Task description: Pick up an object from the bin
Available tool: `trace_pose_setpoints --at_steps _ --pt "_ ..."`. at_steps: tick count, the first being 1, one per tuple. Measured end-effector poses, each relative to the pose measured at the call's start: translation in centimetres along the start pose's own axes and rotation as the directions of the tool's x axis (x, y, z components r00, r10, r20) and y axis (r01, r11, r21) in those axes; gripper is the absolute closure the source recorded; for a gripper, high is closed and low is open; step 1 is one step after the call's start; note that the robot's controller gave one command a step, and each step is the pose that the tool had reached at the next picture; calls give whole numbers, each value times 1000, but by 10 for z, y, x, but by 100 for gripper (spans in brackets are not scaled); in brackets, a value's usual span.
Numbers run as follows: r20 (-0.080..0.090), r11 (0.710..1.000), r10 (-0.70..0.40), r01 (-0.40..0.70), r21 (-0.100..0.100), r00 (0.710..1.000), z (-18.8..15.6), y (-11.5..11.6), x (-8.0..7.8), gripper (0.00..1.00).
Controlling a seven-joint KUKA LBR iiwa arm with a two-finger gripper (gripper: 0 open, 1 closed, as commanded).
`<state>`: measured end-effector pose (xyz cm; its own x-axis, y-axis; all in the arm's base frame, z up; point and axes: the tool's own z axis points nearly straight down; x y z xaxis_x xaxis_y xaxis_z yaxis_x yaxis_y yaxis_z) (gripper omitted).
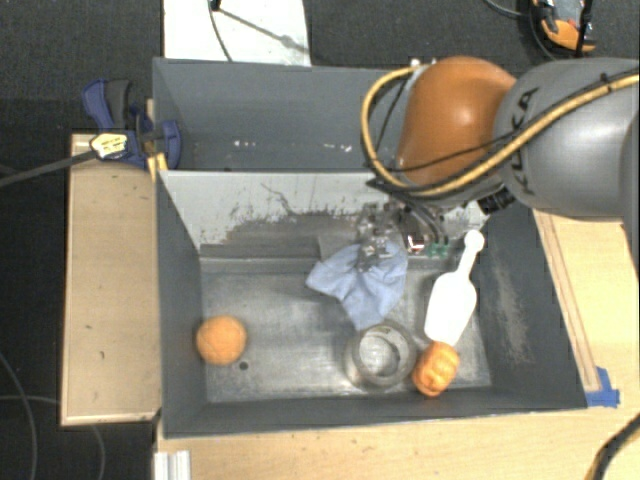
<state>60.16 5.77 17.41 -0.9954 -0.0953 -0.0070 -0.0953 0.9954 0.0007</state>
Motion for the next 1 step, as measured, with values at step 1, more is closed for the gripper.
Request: trace_pose_setpoints --at_steps 1 --pt "0 1000 2 -2 0 1000 -22 0 2 100"
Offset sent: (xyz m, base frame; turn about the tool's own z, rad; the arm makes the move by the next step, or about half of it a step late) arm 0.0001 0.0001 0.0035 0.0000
